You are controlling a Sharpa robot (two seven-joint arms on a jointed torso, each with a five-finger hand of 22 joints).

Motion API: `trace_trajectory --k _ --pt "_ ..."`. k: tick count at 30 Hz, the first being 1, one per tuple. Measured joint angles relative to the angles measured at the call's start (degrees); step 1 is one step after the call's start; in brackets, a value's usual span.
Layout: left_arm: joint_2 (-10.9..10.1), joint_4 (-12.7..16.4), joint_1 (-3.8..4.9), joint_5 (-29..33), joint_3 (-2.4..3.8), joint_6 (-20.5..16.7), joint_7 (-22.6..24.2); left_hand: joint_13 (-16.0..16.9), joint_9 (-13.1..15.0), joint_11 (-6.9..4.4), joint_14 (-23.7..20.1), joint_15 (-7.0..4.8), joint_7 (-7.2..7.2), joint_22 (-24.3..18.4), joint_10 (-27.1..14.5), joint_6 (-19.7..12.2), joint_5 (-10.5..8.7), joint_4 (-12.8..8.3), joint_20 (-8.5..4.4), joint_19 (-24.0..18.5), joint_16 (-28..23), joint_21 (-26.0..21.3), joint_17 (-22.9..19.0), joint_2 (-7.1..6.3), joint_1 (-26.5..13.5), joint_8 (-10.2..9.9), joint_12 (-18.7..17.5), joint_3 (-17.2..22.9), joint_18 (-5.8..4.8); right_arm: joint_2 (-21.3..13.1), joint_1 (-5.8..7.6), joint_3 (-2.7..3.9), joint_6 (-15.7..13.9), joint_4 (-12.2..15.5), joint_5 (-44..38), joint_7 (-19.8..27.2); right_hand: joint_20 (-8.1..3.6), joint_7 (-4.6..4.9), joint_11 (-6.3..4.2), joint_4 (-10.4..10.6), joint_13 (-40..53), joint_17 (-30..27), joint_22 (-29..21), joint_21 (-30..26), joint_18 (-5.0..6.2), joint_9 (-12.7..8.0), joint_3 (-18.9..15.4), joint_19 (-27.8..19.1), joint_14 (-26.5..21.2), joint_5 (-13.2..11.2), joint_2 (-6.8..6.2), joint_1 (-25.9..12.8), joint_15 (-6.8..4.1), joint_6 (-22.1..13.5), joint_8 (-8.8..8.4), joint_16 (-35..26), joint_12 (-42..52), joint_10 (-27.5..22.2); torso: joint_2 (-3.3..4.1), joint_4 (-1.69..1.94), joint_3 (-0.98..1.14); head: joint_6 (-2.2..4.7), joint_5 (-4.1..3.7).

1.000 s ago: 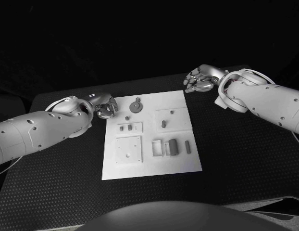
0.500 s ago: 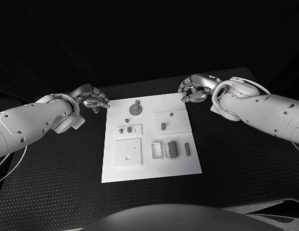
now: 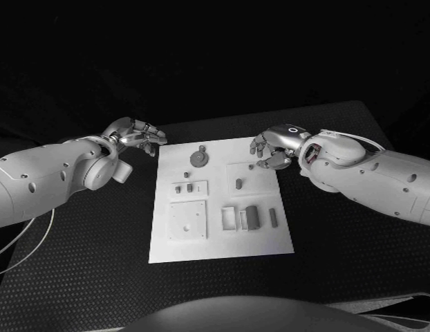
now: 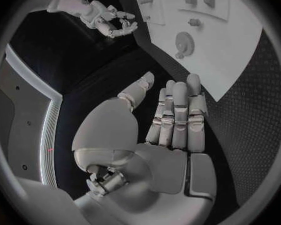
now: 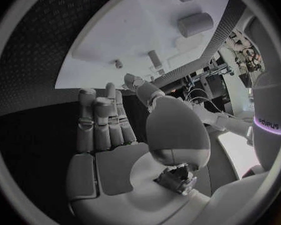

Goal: Assemble the parts on the task board

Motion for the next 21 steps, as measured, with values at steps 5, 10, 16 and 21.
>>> trace_trajectory --k 5,10,16,21 --pt "0.0 0.2 0.0 1.1 0.0 0.2 0.8 0.1 0.0 0.16 -0.1 0.1 -0.02 -0.2 -0.4 0.0 0.0 0.0 0.2 -0.2 -0.4 -0.3 0.0 0.0 0.0 0.0 0.0 -0.3 0.0 0.6 -0.25 -0.37 0.3 0.0 -3.0 -0.9 0.01 0.05 0.45 0.2 -1.1 -0.1 0.0 0.0 0.0 -0.5 0.2 0.0 0.0 0.0 -0.54 -0.1 0.04 0.0 -0.5 0.0 -1.4 -0.3 0.01 -0.03 -0.01 0.04 -0.1" --pt "0.0 0.5 0.0 1.6 0.0 0.3 1.1 0.3 0.0 0.61 -0.2 0.16 0.03 -0.4 -1.4 0.0 0.0 0.0 0.2 -0.2 -0.6 -0.6 0.0 0.0 0.0 0.0 0.0 -0.3 0.02 1.7 -0.92 -0.7 0.5 -1.4 -5.0 -1.5 0.0 -0.18 0.74 0.4 -1.7 -0.1 0.0 0.0 -0.01 -0.8 0.1 0.2 0.2 0.0 -0.76 0.1 0.23 -0.5 -0.84 0.0 -1.8 -0.4 0.02 -0.03 -0.01 0.06 -0.16" --pt "0.2 0.5 0.0 2.0 0.0 0.3 1.4 0.6 0.0 0.78 -1.3 0.43 0.02 -0.9 -1.7 0.0 0.0 0.1 0.42 -1.2 -1.5 -1.7 -0.3 0.0 0.0 0.0 0.0 -0.9 0.03 3.1 -1.04 -0.7 0.5 -3.2 -6.2 -1.9 0.0 -0.23 0.74 0.5 -2.1 -0.1 0.0 0.0 -0.02 -1.0 0.2 0.2 0.0 0.0 -0.98 -0.1 0.45 -0.7 -0.84 0.0 -2.3 -0.4 0.03 -0.01 -0.02 0.06 -0.09" --pt "0.3 0.7 0.0 2.3 0.0 0.4 1.6 0.7 0.0 0.78 -1.6 0.52 0.06 -1.2 -1.7 0.0 0.0 0.2 0.5 -1.3 -1.7 -2.1 -0.3 0.0 0.0 0.0 0.0 -1.1 0.03 3.9 -1.05 -0.68 0.5 -4.4 -6.7 -2.0 0.01 -0.16 0.73 0.6 -2.2 -0.1 0.0 0.0 -0.03 -1.0 0.3 0.2 0.1 0.0 -0.98 -0.1 0.47 -1.0 -0.84 0.0 -2.5 -0.4 0.03 0.03 -0.04 0.1 0.0"
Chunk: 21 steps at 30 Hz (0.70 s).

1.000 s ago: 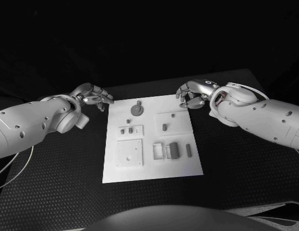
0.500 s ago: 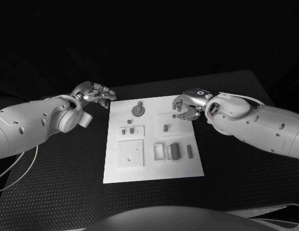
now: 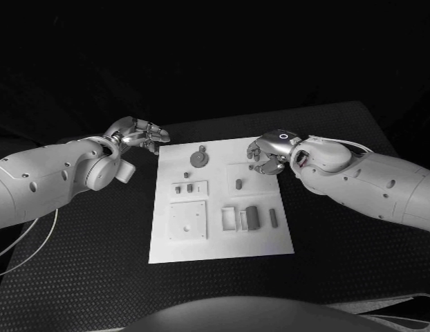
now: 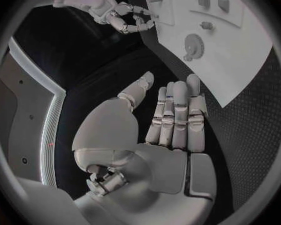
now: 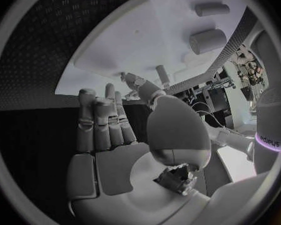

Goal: Assemble the parts on the task board

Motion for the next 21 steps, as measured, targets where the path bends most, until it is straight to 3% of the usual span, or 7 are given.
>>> trace_trajectory --k 21 --pt "0.2 0.3 0.0 0.3 0.0 0.0 0.1 0.1 -0.1 0.12 -0.2 0.06 0.46 -0.2 -0.7 -1.3 0.0 0.0 0.01 0.0 -0.2 -0.5 0.0 0.0 0.0 -0.5 0.0 -0.3 0.0 1.9 -0.86 -0.17 0.4 -2.0 -0.2 0.2 0.0 0.21 0.02 1.0 -0.8 0.0 0.0 0.0 0.0 -0.1 0.0 0.2 0.2 0.0 0.0 0.0 0.19 0.1 0.23 0.0 -0.7 0.0 0.01 0.0 0.0 -0.34 0.34"
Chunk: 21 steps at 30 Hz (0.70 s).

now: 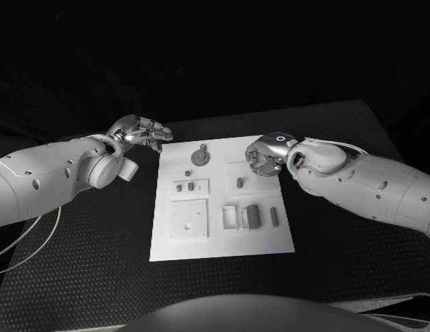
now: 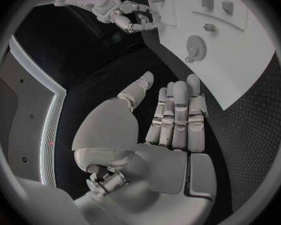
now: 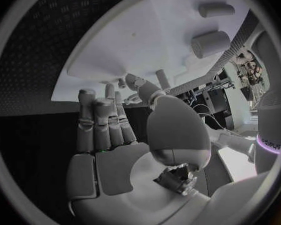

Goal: Assemble the parts on the task board

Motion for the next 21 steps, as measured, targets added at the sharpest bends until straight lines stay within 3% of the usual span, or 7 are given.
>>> trace_trajectory --k 7,14,21 --pt "0.1 0.0 0.0 0.1 0.0 0.0 0.0 0.0 0.0 0.0 0.0 0.0 0.0 0.0 0.0 0.0 0.0 0.0 0.01 0.0 0.0 0.0 0.0 0.0 0.0 0.0 0.0 0.0 0.0 0.8 -0.19 -0.07 0.3 -0.6 0.0 0.1 -0.12 -0.17 0.02 0.0 -0.1 0.0 0.0 0.0 -0.01 0.0 0.0 -0.1 0.1 0.0 0.68 0.2 0.08 0.6 0.37 0.0 0.0 0.6 0.0 0.01 0.0 -0.18 0.12" --pt "0.1 0.0 0.0 0.1 0.01 0.0 0.0 0.0 0.0 0.0 0.0 0.0 0.0 0.0 0.0 0.0 0.0 0.0 0.01 0.0 0.0 0.0 0.0 0.0 0.0 0.0 0.0 0.0 0.0 1.0 -0.25 0.02 0.2 -1.1 0.0 0.4 -0.23 -0.22 -0.08 -0.8 -0.2 0.0 0.0 0.0 -0.36 0.0 0.0 -0.3 0.1 0.0 2.75 0.6 0.08 2.2 0.83 0.0 0.0 2.0 -0.01 0.0 0.01 -0.31 0.18" --pt "0.1 0.1 0.0 0.1 0.01 0.0 0.0 0.0 0.0 -0.01 0.0 0.0 0.0 0.0 0.0 0.0 0.0 0.0 0.01 0.0 0.0 0.0 0.0 0.0 0.0 0.0 0.0 0.0 0.0 1.3 -0.25 0.02 0.2 -1.4 -0.4 0.5 -0.29 -0.6 -0.45 -1.5 -0.2 -0.1 0.0 0.0 -0.38 0.1 0.2 -0.3 -0.1 0.0 3.82 0.9 -0.36 3.4 1.35 0.0 0.0 3.5 -0.02 -0.04 0.03 -0.38 0.21"
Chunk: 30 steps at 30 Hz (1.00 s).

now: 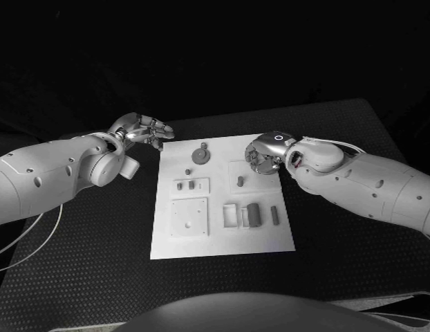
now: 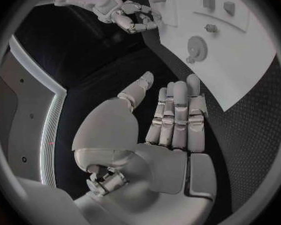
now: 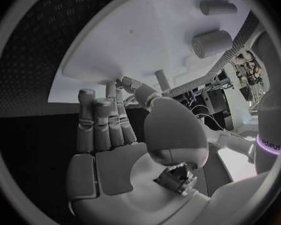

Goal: Assemble the parts on the task board

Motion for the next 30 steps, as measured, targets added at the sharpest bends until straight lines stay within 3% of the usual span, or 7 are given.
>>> trace_trajectory --k 14,28,30 --pt "-0.1 0.2 0.01 0.0 -0.01 0.0 -0.1 0.0 0.0 0.2 0.0 0.01 0.0 0.0 -0.2 0.0 0.0 0.0 0.05 0.0 0.0 0.0 0.0 0.0 0.0 0.0 0.0 0.0 0.0 0.2 0.13 -0.33 -0.1 -0.1 -2.2 -0.2 0.09 -0.37 -0.3 -0.6 0.1 -0.1 0.0 0.0 -0.01 0.0 0.2 -0.1 0.3 0.2 0.86 0.4 -0.28 1.0 0.46 0.0 0.1 0.7 -0.02 0.0 0.0 -0.25 -0.12" --pt "-0.1 0.2 0.02 0.0 -0.01 0.1 -0.1 0.1 0.0 0.2 0.0 0.02 0.0 0.0 -0.2 0.0 0.0 -0.2 0.1 -0.1 0.0 0.0 0.0 0.0 0.0 0.0 0.0 -0.2 0.0 0.3 0.14 -0.45 0.0 0.3 -4.5 -0.7 -0.23 -1.52 -1.35 -0.9 0.4 0.0 0.0 1.0 -0.01 -0.1 0.5 0.2 1.3 0.2 2.24 3.3 -1.23 4.0 1.23 0.0 0.7 3.2 -0.02 -0.03 0.01 -0.6 -0.24" --pt "-0.1 0.2 0.02 0.0 -0.01 0.1 -0.1 0.1 0.0 0.2 0.0 0.02 0.0 0.0 -0.2 0.0 0.0 -0.2 0.1 -0.1 0.0 0.0 0.0 0.0 0.0 0.0 0.0 -0.2 0.0 0.3 0.13 -0.47 -0.1 0.4 -4.7 -0.8 -0.23 -1.78 -1.52 -0.4 0.5 -0.2 0.0 1.2 -0.01 -0.1 3.8 0.3 1.6 0.3 1.1 4.9 -1.52 4.8 1.49 0.0 1.0 4.1 -0.02 -0.03 0.01 -0.62 -0.26"
